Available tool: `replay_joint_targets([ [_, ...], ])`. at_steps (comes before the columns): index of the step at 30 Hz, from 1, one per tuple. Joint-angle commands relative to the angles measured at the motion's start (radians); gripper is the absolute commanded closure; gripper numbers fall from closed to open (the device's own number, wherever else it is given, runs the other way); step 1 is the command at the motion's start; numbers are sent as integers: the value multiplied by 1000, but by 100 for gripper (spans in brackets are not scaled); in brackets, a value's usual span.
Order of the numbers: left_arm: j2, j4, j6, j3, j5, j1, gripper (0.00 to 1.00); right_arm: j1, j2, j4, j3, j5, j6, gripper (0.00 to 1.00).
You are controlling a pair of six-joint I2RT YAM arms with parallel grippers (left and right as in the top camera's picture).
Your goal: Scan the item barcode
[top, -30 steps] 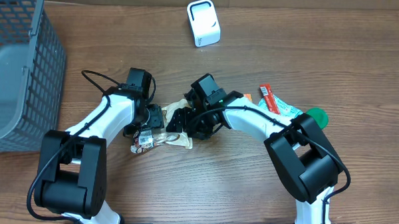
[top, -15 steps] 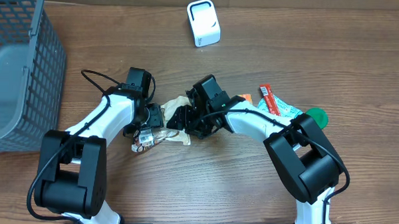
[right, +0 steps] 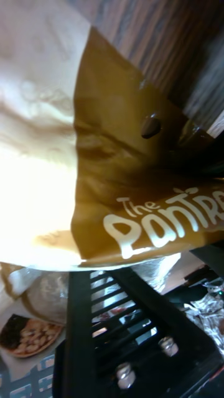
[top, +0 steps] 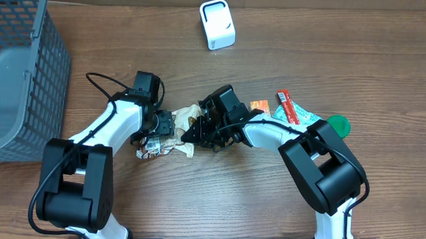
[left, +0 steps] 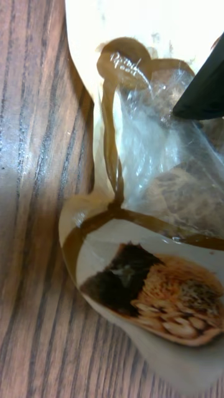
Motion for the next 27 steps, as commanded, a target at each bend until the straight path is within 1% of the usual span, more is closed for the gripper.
replay_joint_targets([
  [1, 5, -8, 23, 35, 42, 7, 27, -16, 6, -32, -2, -13, -23, 84],
  [5, -28, -34, 22, 73, 42, 12, 27, -41, -38, -86, -2, 1, -68, 85],
  [11, -38, -60, 23, 74, 37, 13, 27, -45, -123, -189, -2, 128, -101, 85],
  [12, -38, -61, 23, 70, 37, 13, 27, -45, -131, -200, -2, 142, -101, 82],
  [14, -37, -55, 23, 57, 37, 13, 27, -45, -135, -207, -2, 144, -101, 64],
  [15, -36, -47, 23, 46, 34, 12, 28, -45, -135, -210, -2, 145, -101, 50],
  [16, -35, -39, 22, 36, 35, 11, 28, -45, -135, -212, -2, 146, -102, 44],
  [19, -23, -16, 22, 14, 35, 11, 29, -45, -135, -213, 0, 149, -101, 41],
  [22, -10, 5, 22, 3, 38, 11, 30, -48, -135, -217, 17, 149, -106, 33],
  [27, -3, 9, 23, 2, 39, 11, 31, -52, -158, -291, 80, 189, -138, 28],
])
